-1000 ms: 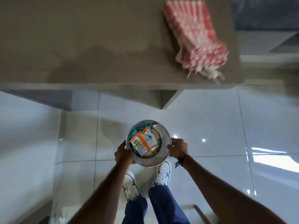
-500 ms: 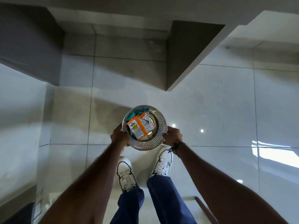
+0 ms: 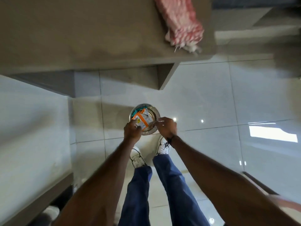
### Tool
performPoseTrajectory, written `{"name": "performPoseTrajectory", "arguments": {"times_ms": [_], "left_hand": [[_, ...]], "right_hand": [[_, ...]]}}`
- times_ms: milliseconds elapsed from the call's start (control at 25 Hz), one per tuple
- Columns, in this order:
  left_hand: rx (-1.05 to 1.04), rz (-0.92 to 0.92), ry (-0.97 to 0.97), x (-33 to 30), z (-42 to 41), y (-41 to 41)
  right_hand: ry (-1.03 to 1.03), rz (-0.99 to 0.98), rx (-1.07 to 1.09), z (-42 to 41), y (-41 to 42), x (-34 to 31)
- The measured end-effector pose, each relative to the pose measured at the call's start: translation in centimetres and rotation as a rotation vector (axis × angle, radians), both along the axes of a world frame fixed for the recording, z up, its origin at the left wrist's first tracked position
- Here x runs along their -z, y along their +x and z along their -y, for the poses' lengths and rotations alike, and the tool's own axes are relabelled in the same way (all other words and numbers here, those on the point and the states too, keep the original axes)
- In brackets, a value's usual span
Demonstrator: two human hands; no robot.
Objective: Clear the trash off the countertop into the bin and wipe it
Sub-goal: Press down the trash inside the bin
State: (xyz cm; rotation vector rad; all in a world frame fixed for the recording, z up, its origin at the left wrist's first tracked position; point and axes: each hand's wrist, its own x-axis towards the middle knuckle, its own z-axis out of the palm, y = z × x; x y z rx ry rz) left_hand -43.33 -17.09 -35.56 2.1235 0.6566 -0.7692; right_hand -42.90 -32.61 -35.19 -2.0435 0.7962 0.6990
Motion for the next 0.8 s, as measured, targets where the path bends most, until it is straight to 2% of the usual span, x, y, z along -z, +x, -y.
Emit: {"name": "performPoseTrajectory", "arguments": {"times_ms": [160,240,360,440,520,640,720,800], "left_hand": [[-0.146,0.113,-0.09,-15.0,0.6,2.7],[-0.219,0.21,-0.215,-20.9,0.9,5.1],[-0.262,0.357,-0.392,-27.3,2.1,9.8],[-0.26,0.41,-0.371,-29.7,3.2,13.1],[-0.243,0.4,-0.236,-30.1,4.3,16.6],[-0.145,0.315,-0.05,-28.8,6.0,21.2],[-0.129,0.317,-0.039,-27.6,7.7,23.6],[-0.175,0.365,-0.11,-27.1,10.1,25.9]], "right_hand": [[-0.1,0.23,0.042,-0.9,1.7,-15.0],[-0.117,0.381,0.08,-0.6,3.0,-20.9],[-0.187,0.631,0.056,0.3,6.7,-26.8],[-0.216,0.704,0.03,1.5,10.0,-29.1],[-0.236,0.668,-0.004,2.7,13.6,-30.5],[-0.256,0.458,-0.05,4.6,18.8,-29.6],[-0.229,0.317,-0.119,5.4,21.6,-28.4],[-0.164,0.26,-0.192,6.2,24.5,-27.7]]}}
